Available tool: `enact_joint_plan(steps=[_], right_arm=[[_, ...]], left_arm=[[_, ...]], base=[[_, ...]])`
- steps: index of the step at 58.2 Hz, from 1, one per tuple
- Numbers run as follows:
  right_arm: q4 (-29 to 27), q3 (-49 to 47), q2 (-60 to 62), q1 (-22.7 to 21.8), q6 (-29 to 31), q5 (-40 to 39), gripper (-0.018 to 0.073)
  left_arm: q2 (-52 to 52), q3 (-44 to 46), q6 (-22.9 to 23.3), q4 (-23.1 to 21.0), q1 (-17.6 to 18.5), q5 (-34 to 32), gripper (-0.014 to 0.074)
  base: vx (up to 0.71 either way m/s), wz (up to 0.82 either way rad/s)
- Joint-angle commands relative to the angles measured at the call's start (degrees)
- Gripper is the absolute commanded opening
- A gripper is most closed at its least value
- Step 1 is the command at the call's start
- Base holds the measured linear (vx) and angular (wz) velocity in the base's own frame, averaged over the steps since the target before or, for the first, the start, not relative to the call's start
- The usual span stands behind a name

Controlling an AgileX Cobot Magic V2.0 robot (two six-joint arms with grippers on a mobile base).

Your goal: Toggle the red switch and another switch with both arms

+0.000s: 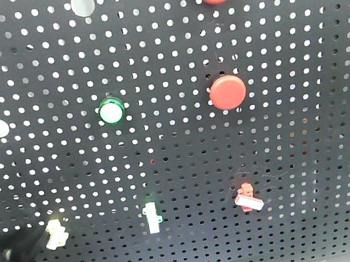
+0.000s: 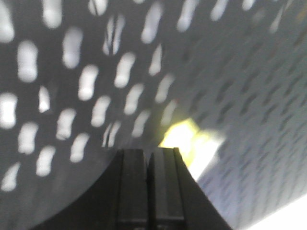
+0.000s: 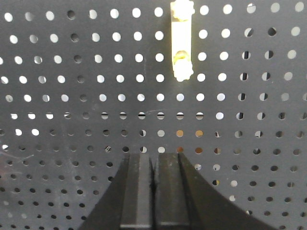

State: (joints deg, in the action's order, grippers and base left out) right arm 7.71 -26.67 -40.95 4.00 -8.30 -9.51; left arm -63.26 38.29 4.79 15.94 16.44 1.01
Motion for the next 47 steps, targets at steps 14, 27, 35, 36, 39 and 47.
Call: enact_joint_plan(steps=[14, 27, 35, 36, 39, 47], right_arm=[[0.3, -2.0, -1.4, -0.1, 0.0, -4.9, -0.0006], [2.0, -2.0, -3.1, 6.9, -1.8, -10.1, -0.0006], [1.7, -2.4, -7.3, 15.8, -1.3, -11.2, -0.0006], [1.7, -2.6, -8.4, 17.0, -1.0, -11.2, -0.0006], [1.7, -3.3, -10.7, 19.0, 0.0, -11.3, -0.0006], [1.6, -7.4, -17.9, 22.9, 1.0, -12.8, -0.0006]], left_arm=[[4.9, 1.7, 0.3, -0.7, 2.8, 3.9, 0.0003], [11.6, 1.7, 0.2, -6.3, 3.8, 2.9, 0.0003], [14.6, 1.7, 0.2, -6.7, 3.8, 2.9, 0.0003], [14.9, 1.7, 0.2, -6.7, 3.8, 2.9, 0.0003], [15.4, 1.7, 0.2, -6.7, 3.8, 2.9, 0.0003], [15.9, 1.7, 0.2, -6.7, 3.8, 3.1, 0.0003]], base=[[0.00, 0.00], [0.00, 0.00], [0.00, 0.00], [0.00, 0.00], [0.00, 0.00], [0.00, 0.00]])
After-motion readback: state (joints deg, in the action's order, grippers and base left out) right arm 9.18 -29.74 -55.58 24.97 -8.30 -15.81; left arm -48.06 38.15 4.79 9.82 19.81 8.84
